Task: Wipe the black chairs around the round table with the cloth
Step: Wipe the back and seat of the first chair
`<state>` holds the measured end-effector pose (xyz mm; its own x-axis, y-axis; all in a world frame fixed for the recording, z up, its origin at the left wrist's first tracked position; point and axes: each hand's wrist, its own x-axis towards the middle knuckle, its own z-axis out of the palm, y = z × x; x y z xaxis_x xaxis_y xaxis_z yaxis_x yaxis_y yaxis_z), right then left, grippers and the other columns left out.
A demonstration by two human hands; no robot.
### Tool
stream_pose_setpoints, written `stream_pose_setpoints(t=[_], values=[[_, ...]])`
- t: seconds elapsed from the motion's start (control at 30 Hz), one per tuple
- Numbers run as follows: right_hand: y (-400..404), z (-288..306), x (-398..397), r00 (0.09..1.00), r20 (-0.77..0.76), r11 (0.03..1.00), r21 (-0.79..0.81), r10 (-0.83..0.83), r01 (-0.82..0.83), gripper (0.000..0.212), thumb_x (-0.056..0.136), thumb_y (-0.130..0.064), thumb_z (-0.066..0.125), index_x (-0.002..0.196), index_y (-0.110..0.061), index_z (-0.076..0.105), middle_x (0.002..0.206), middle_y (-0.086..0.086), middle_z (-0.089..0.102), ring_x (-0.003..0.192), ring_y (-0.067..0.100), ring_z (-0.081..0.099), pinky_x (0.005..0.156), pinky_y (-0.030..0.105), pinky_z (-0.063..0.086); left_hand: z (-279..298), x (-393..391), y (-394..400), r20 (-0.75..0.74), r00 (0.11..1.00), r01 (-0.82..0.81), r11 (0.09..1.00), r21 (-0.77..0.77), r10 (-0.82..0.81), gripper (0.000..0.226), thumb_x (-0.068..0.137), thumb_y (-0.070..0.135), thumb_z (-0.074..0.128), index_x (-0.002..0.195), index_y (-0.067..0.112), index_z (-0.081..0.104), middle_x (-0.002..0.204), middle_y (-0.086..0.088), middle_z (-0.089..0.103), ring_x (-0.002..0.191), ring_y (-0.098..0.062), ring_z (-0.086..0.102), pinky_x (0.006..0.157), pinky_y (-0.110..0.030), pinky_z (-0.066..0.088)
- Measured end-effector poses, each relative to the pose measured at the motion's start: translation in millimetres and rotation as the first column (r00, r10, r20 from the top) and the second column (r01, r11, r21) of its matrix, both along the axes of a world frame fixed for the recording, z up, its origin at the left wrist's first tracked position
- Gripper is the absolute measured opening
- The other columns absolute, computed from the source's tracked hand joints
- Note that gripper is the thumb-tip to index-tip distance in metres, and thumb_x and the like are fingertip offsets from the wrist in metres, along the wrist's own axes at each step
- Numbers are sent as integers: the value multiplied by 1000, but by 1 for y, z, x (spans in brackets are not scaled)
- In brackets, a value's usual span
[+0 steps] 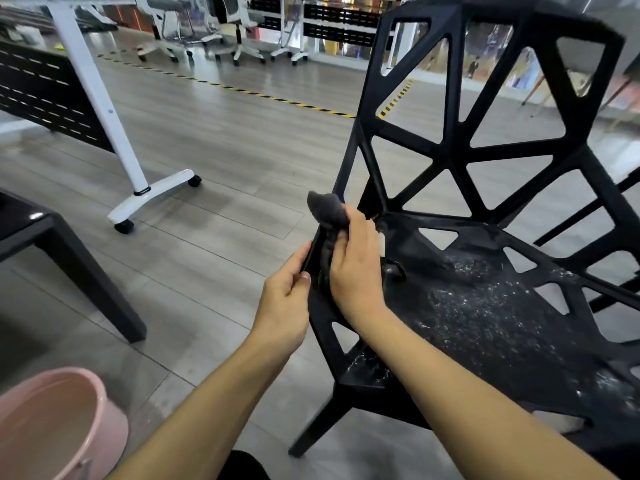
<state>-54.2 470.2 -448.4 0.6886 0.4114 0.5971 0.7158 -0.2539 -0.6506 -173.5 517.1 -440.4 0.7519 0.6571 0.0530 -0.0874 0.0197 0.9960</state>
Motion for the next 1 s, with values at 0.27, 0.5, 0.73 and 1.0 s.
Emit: stream_pose_setpoints(t=[0.27,0.5,0.73,1.0], values=[[-35,25,105,986,-54,985,-70,-159,155,34,100,-18,43,133,-15,53,115,10,60,106,24,54,90,28,39,14,29,23,-67,996,-47,988,146,58,41,106,14,41,145,23,52,145,12,54,136,0,45,118,-28,33],[-29,-17,94,986,-152,881,-474,-71,-10,51,96,-11,47,145,-24,46,132,17,53,122,38,49,106,45,39,20,48,20,-98,994,79,917,390,-43,57,107,46,21,159,23,25,163,11,26,137,16,21,119,-16,14],[-64,3,49,986,-167,903,-425,-7,-65,50,90,-7,49,135,-26,60,120,7,64,116,28,56,104,35,42,17,51,21,-101,995,33,884,466,16,61,105,47,15,157,19,33,161,8,32,147,2,25,118,-13,15],[-81,34,50,992,-69,809,-575,101,-123,46,89,-9,54,130,-25,63,107,6,64,107,25,57,93,34,42,20,56,29,-176,978,29,762,647,112,51,109,41,21,156,24,34,158,6,40,143,-11,37,109,-14,25]])
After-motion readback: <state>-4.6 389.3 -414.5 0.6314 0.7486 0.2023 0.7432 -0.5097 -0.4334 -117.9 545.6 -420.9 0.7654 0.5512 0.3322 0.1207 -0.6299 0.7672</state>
